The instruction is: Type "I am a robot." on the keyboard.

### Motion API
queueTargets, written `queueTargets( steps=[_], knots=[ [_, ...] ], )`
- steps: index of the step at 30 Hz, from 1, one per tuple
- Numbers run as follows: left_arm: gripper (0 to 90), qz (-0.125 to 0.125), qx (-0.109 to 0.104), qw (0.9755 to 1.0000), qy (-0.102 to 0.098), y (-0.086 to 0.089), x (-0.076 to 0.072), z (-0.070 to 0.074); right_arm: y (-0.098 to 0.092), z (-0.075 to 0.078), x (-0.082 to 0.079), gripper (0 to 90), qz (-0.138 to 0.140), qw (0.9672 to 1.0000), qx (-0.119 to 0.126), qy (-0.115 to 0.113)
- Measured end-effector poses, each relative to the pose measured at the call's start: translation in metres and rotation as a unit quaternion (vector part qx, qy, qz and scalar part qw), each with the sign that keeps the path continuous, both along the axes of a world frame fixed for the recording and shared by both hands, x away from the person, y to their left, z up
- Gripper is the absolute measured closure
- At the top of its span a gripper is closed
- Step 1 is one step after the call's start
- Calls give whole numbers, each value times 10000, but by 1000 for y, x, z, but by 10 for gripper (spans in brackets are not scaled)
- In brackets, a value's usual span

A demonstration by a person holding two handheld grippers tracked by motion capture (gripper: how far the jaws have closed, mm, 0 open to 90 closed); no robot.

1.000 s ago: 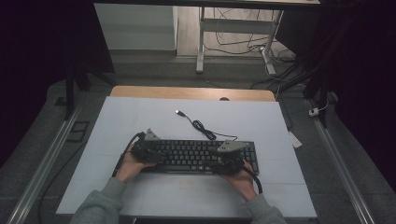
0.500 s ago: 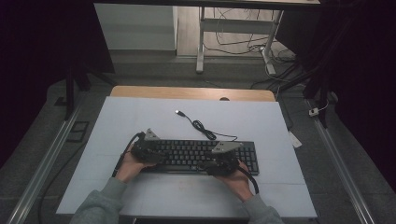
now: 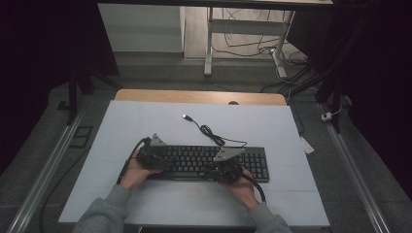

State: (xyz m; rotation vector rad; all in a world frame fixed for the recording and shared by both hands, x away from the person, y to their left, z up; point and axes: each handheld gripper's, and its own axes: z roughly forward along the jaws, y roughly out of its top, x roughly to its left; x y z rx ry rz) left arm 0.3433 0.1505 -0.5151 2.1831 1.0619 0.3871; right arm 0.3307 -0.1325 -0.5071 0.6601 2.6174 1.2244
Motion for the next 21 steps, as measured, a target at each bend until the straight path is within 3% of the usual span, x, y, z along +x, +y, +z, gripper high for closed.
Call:
queueTargets(
  steps=[5,21],
  knots=[
    [338,-4,-6,10000,1,0,0,0,0,-1,1,894,24,9999,-89,45],
    [336,-5,2,10000,10,-1,0,0,-3,-6,11,897,-278,9993,-229,-62]
  ],
)
